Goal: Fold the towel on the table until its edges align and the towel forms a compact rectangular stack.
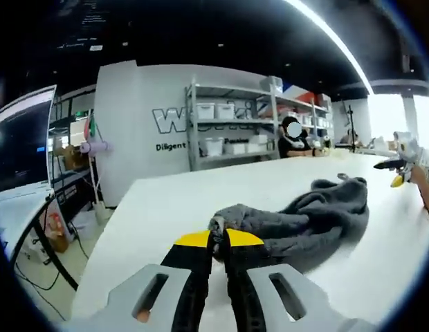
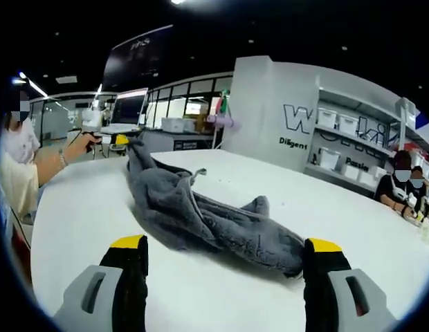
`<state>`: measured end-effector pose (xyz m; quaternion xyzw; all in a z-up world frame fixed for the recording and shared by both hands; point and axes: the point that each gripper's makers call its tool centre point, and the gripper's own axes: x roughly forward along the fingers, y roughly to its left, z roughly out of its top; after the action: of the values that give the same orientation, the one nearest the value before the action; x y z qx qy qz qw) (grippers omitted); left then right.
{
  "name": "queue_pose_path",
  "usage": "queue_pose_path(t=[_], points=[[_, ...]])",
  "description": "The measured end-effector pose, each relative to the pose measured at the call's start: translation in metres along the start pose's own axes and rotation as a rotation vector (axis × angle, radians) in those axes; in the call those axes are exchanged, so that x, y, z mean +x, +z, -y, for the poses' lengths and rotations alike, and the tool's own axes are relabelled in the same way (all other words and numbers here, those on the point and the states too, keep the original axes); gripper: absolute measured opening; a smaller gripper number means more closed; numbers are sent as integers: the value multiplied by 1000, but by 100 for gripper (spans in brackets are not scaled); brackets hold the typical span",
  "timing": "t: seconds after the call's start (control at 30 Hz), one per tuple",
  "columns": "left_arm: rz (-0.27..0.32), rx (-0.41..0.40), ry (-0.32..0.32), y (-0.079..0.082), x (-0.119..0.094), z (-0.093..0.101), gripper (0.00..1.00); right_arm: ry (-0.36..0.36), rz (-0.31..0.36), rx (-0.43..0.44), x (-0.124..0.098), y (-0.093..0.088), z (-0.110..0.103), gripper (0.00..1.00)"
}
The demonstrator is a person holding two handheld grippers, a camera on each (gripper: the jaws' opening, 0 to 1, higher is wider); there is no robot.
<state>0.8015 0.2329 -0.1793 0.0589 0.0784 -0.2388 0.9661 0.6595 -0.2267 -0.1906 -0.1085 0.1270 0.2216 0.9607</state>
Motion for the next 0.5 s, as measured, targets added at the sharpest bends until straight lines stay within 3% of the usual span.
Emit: queue_pose_path(t=[0.23,0.4,0.5], points=[[-52,-11,24,-27,5,-10,6,-6,-9,3,2,-3,2,94],[-124,0,23,-49,6,-13,6,0,-19,3,4,-5,1,94],[-139,6,20,-54,7,-13,6,7,-26,-1,5,-7,-3,94]])
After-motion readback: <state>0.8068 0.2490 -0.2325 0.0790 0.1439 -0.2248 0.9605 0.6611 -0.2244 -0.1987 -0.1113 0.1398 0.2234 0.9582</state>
